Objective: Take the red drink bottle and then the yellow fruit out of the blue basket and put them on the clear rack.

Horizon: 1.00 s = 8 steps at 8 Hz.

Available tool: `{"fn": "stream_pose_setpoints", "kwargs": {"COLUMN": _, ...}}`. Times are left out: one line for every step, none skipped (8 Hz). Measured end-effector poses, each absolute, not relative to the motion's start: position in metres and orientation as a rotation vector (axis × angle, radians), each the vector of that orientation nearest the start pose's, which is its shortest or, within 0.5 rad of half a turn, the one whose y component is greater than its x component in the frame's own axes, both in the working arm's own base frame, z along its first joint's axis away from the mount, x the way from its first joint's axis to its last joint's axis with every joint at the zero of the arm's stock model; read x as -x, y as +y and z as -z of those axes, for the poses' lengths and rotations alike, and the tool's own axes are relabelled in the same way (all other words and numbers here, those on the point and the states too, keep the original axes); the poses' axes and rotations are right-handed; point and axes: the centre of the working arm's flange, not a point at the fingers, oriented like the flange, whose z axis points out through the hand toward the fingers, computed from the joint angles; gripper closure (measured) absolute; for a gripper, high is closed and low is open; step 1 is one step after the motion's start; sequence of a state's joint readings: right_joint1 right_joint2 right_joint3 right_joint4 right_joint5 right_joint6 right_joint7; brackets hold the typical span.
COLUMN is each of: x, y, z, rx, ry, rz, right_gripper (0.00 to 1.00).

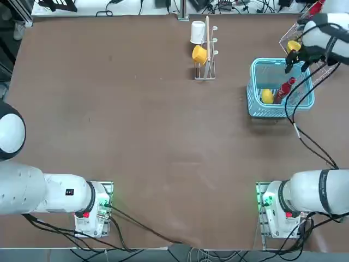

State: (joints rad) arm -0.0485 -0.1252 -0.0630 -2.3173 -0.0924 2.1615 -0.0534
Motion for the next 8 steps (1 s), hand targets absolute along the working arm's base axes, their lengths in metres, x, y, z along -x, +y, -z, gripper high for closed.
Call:
{"fn": "stream_pose_setpoints", "kwargs": {"x": -0.480, "y": -0.061, "z": -0.382, "rx": 3.205, "ry": 0.017, "rz": -0.058, "right_gripper": 0.03}}
{"fn": "stream_pose_setpoints", "kwargs": {"x": -0.477, "y": -0.062, "z": -0.374, "rx": 3.204, "ry": 0.021, "rz": -0.068, "right_gripper": 0.05}}
{"fn": "stream_pose_setpoints", "kwargs": {"x": -0.477, "y": -0.063, "z": -0.367, "rx": 3.203, "ry": 0.023, "rz": -0.079, "right_gripper": 0.07}}
{"fn": "stream_pose_setpoints", "kwargs": {"x": -0.478, "y": -0.065, "z": -0.362, "rx": 3.202, "ry": 0.026, "rz": -0.086, "right_gripper": 0.08}}
{"fn": "stream_pose_setpoints", "kwargs": {"x": -0.479, "y": -0.065, "z": -0.356, "rx": 3.201, "ry": 0.027, "rz": -0.097, "right_gripper": 0.11}}
{"fn": "stream_pose_setpoints", "kwargs": {"x": -0.480, "y": -0.066, "z": -0.350, "rx": 3.201, "ry": 0.028, "rz": -0.105, "right_gripper": 0.15}}
{"fn": "stream_pose_setpoints", "kwargs": {"x": -0.481, "y": -0.066, "z": -0.345, "rx": 3.200, "ry": 0.027, "rz": -0.111, "right_gripper": 0.18}}
{"fn": "stream_pose_setpoints", "kwargs": {"x": -0.482, "y": -0.066, "z": -0.340, "rx": 3.200, "ry": 0.027, "rz": -0.118, "right_gripper": 0.19}}
